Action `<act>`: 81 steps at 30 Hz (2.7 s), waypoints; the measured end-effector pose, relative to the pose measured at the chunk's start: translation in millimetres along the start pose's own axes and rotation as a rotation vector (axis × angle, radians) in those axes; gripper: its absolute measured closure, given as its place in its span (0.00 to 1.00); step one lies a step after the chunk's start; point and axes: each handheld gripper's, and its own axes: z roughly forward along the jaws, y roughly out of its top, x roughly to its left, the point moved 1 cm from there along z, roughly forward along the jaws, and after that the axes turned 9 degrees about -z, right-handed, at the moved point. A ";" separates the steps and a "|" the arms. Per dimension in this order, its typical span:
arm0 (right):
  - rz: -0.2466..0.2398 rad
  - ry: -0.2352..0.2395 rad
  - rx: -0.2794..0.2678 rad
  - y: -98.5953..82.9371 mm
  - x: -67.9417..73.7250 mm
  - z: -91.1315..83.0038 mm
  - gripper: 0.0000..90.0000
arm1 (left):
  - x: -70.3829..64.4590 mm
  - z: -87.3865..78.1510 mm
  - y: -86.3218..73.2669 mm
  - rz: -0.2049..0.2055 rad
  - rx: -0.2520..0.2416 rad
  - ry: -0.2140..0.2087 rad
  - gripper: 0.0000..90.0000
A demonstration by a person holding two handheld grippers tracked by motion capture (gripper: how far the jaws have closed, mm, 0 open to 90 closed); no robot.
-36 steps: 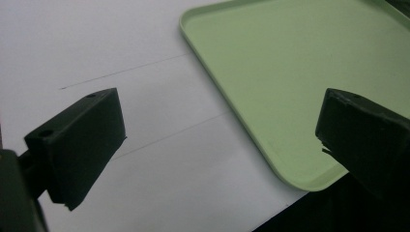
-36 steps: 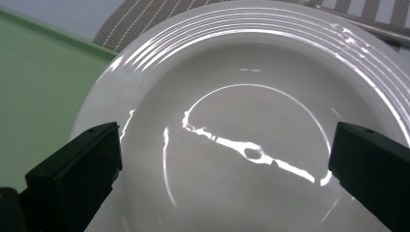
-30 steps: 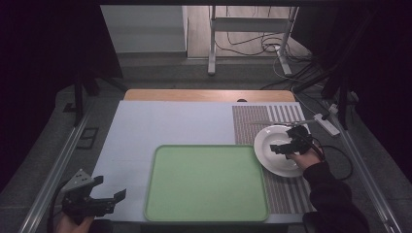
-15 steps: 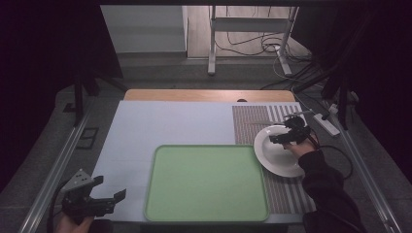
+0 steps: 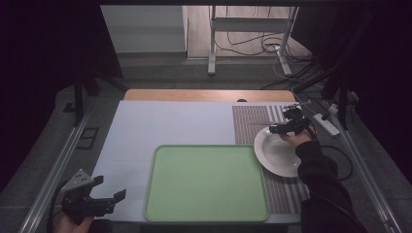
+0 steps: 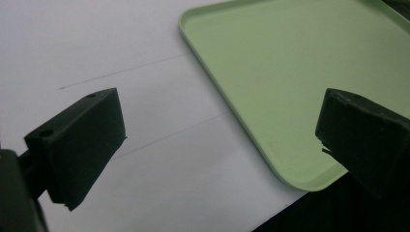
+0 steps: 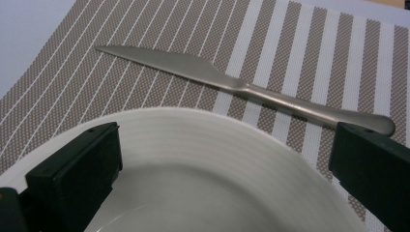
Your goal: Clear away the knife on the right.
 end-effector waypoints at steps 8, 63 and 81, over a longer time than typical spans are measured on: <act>-0.013 -0.031 -0.011 12.0 -11.3 2.6 0.25 | 0.0 0.1 0.0 0.002 0.001 -0.002 0.04; 0.061 0.022 0.154 6.2 -75.6 25.6 0.63 | 0.6 -0.4 0.0 -0.002 -0.003 -0.006 0.04; 0.062 0.032 0.188 24.8 -53.9 61.6 0.07 | 0.8 -0.7 -0.3 -0.002 -0.004 -0.008 0.04</act>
